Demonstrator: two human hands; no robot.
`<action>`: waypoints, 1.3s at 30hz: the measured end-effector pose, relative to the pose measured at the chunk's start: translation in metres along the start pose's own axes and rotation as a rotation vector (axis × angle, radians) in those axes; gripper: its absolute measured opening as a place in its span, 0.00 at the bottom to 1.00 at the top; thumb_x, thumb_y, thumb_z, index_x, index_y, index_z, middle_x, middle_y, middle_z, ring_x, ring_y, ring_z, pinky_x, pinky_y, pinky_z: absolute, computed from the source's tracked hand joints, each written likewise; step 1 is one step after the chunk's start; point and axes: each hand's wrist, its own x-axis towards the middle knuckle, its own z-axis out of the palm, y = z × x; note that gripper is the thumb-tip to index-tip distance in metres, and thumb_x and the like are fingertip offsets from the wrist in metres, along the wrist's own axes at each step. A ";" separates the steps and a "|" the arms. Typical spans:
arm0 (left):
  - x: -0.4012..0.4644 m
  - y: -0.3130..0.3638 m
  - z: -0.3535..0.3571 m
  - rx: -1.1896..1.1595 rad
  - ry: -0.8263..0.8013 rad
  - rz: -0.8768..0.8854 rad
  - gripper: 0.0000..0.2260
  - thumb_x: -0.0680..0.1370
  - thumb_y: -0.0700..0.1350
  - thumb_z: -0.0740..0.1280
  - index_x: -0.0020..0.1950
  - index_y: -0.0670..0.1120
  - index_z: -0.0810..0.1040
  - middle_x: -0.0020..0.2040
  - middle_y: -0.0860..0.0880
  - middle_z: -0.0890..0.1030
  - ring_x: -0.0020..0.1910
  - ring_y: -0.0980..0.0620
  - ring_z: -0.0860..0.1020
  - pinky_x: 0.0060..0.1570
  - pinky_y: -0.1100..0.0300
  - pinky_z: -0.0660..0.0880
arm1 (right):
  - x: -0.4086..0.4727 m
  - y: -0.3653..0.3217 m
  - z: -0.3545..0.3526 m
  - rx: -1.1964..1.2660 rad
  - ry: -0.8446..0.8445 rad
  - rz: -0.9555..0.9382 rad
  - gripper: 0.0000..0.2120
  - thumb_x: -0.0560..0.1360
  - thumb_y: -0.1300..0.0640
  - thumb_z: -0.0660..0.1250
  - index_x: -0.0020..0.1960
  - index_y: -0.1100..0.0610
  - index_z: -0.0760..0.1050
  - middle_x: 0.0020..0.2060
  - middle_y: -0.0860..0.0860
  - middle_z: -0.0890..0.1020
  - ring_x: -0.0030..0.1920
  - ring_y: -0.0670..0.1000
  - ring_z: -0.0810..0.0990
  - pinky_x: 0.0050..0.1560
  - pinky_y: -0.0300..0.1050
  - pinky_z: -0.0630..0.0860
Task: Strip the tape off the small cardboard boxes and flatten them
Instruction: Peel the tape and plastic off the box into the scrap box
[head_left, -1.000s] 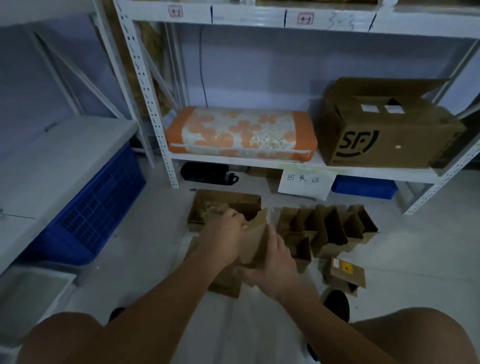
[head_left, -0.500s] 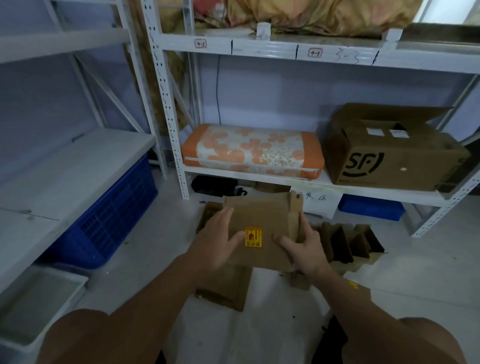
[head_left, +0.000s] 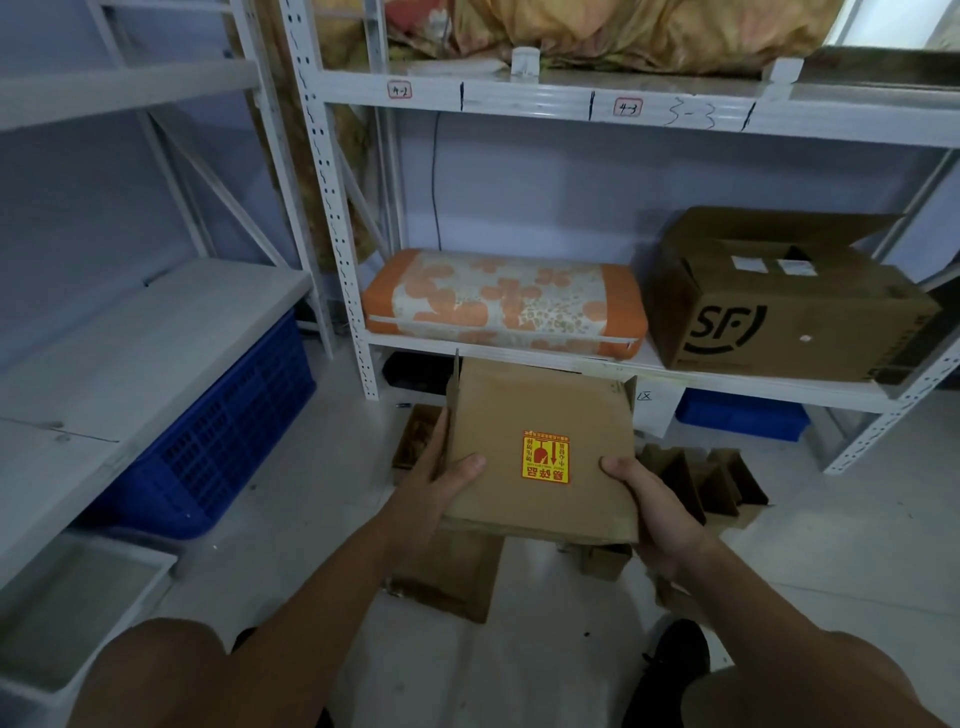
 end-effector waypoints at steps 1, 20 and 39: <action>-0.002 0.003 0.001 -0.035 0.011 -0.017 0.39 0.77 0.62 0.72 0.83 0.63 0.55 0.73 0.54 0.75 0.66 0.53 0.80 0.65 0.50 0.78 | -0.002 -0.001 0.001 -0.009 -0.005 0.007 0.29 0.70 0.39 0.69 0.68 0.50 0.76 0.58 0.56 0.84 0.60 0.61 0.83 0.61 0.63 0.79; -0.023 -0.001 0.000 -0.036 0.172 -0.009 0.37 0.74 0.58 0.74 0.80 0.61 0.62 0.69 0.55 0.78 0.59 0.58 0.83 0.51 0.59 0.83 | -0.029 -0.006 0.025 -0.188 -0.068 -0.020 0.29 0.73 0.38 0.72 0.71 0.46 0.74 0.61 0.50 0.83 0.60 0.53 0.82 0.60 0.54 0.79; -0.011 -0.014 0.024 -0.074 0.419 -0.095 0.49 0.67 0.67 0.77 0.82 0.62 0.56 0.75 0.51 0.72 0.67 0.45 0.78 0.62 0.39 0.79 | -0.027 -0.005 0.030 -0.518 0.096 -0.184 0.43 0.74 0.38 0.73 0.82 0.46 0.56 0.74 0.46 0.68 0.69 0.47 0.72 0.63 0.42 0.75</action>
